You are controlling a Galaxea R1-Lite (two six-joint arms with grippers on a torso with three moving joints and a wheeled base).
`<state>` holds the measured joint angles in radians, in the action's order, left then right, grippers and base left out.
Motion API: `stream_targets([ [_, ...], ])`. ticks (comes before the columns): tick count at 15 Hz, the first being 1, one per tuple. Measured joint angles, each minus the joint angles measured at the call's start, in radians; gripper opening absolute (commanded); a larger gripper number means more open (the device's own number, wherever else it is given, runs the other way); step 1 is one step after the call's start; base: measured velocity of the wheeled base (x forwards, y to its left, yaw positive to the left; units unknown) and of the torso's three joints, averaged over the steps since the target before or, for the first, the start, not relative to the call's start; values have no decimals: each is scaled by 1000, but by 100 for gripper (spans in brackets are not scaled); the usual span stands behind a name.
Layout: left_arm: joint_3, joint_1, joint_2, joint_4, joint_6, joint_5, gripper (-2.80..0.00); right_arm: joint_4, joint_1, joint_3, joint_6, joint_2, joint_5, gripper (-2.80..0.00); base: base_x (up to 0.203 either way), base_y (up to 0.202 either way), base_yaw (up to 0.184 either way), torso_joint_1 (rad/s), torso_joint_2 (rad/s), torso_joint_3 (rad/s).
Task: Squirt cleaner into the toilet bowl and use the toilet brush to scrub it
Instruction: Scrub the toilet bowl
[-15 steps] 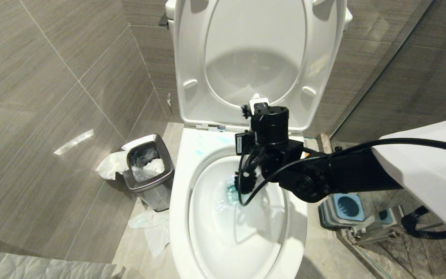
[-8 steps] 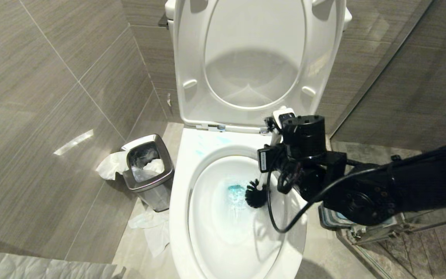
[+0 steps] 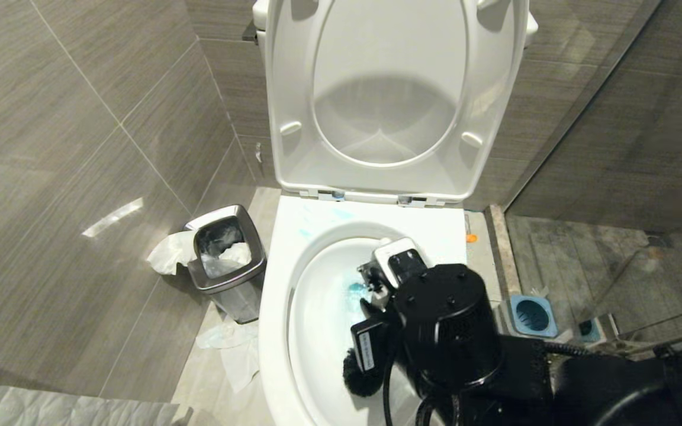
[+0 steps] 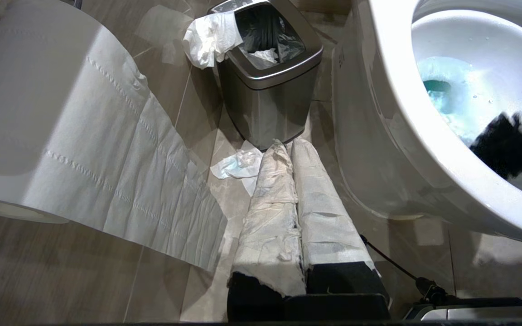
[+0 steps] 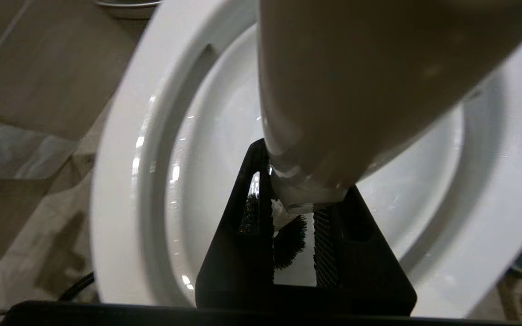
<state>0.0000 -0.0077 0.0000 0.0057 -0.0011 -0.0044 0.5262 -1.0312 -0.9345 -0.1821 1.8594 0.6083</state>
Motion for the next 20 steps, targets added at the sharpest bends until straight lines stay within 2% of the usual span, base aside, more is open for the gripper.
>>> stream_targets([
  [3,0,0,0,0,-1,0,-280,1,-35,-107,-9,70,20,-280,0,0,0,0,0,0],
  [5,0,0,0,0,0,0,-280,-1,-23,-209,1,125,36,-280,0,0,0,0,0,0],
  [12,0,0,0,0,0,0,-280,-5,165,-447,141,193,36,-280,0,0,0,0,0,0],
  [20,0,0,0,0,0,0,-280,-5,230,-519,124,314,21,-280,0,0,0,0,0,0],
])
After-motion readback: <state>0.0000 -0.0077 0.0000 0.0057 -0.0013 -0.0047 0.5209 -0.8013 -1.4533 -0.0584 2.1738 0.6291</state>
